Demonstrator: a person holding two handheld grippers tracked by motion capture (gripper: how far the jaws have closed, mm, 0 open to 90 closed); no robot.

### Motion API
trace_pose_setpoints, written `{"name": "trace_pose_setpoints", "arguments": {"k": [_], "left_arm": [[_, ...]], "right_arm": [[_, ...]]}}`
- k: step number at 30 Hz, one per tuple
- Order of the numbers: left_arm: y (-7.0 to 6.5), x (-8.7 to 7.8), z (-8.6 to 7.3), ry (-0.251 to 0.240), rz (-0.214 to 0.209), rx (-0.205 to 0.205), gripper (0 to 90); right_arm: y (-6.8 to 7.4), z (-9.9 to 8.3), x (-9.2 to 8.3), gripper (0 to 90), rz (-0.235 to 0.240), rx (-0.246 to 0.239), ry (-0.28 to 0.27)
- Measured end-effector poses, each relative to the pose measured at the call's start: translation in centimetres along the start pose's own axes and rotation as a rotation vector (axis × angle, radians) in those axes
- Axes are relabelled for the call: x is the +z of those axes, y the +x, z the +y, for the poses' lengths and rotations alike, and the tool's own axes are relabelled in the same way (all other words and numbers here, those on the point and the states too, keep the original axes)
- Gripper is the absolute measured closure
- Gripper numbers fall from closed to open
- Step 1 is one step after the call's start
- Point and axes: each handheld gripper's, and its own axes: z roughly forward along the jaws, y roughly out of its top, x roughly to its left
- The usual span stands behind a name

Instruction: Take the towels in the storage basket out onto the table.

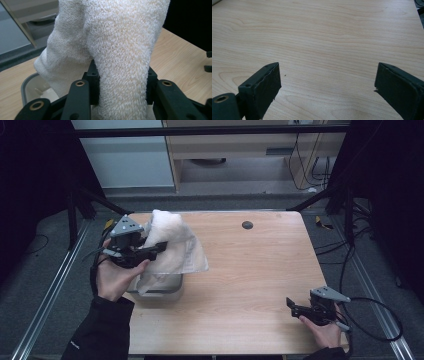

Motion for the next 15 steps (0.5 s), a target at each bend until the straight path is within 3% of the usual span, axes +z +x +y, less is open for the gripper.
{"name": "trace_pose_setpoints", "arguments": {"k": [15], "left_arm": [[-3.4,1.7,2.4,0.002,-0.058,0.067,61.5]], "right_arm": [[0.0,0.0,0.0,6.9,-0.001,-0.002,-0.003]]}}
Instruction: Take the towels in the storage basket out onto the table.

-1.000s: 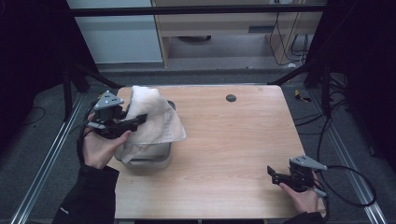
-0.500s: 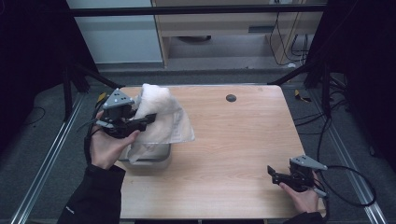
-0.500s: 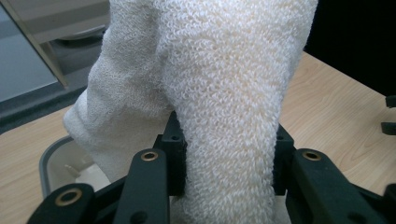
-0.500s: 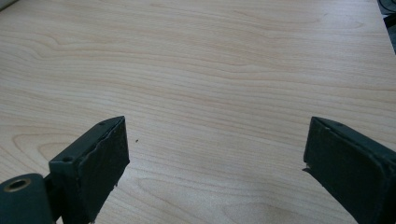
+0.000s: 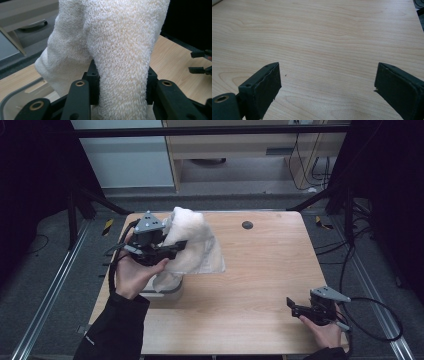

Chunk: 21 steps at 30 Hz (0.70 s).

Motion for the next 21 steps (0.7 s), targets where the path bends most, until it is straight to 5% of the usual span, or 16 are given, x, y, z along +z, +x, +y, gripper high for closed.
{"name": "trace_pose_setpoints", "arguments": {"k": [21], "left_arm": [[-3.5,4.3,1.4,0.016,-0.092,0.039,61.3]], "right_arm": [[0.0,0.0,-0.1,7.1,-0.003,0.001,-0.014]]}}
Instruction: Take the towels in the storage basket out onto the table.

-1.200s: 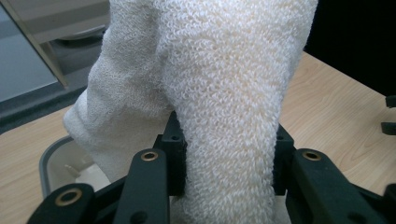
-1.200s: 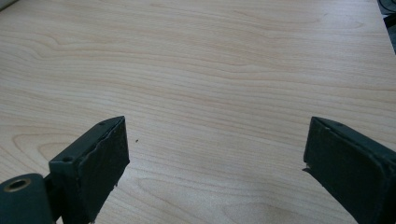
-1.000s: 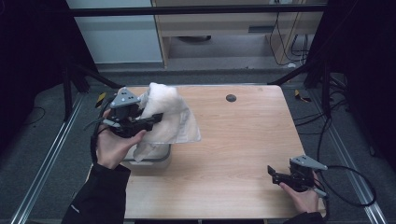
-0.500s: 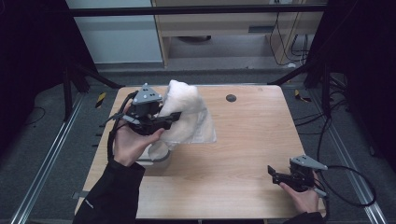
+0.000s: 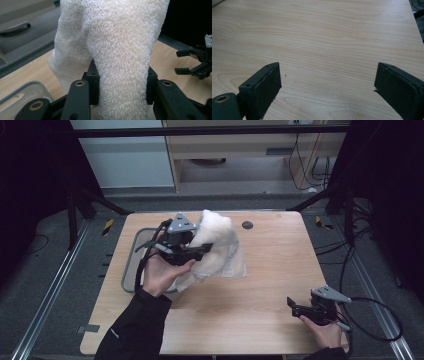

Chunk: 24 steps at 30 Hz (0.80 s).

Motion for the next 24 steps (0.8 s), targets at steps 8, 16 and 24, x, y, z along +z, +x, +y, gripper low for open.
{"name": "trace_pose_setpoints", "arguments": {"k": [8,16,24], "left_arm": [[-1.0,2.6,-0.2,0.026,-0.034,0.009,61.3],[-1.4,5.2,-1.3,0.055,-0.065,0.006,61.3],[-1.7,7.2,-2.6,0.074,-0.083,-0.002,61.2]], "right_arm": [[0.0,0.0,-0.1,7.4,-0.005,-0.001,-0.001],[-0.1,0.0,-0.1,9.3,-0.015,-0.01,-0.004],[-0.2,0.0,-0.2,11.6,-0.023,-0.004,0.0]]}}
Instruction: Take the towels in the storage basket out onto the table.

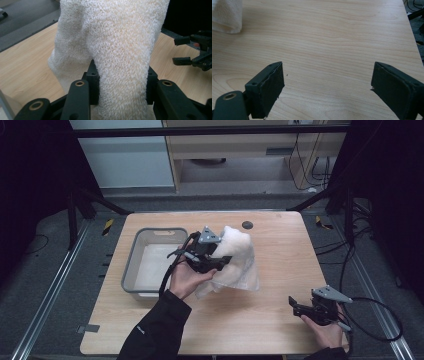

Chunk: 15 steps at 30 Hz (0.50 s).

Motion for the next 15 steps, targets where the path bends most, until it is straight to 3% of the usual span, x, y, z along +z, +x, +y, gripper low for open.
{"name": "trace_pose_setpoints", "arguments": {"k": [15], "left_arm": [[-0.3,4.2,-2.9,0.054,-0.036,-0.007,60.9]], "right_arm": [[0.0,-0.1,0.2,13.5,-0.008,-0.017,0.006]]}}
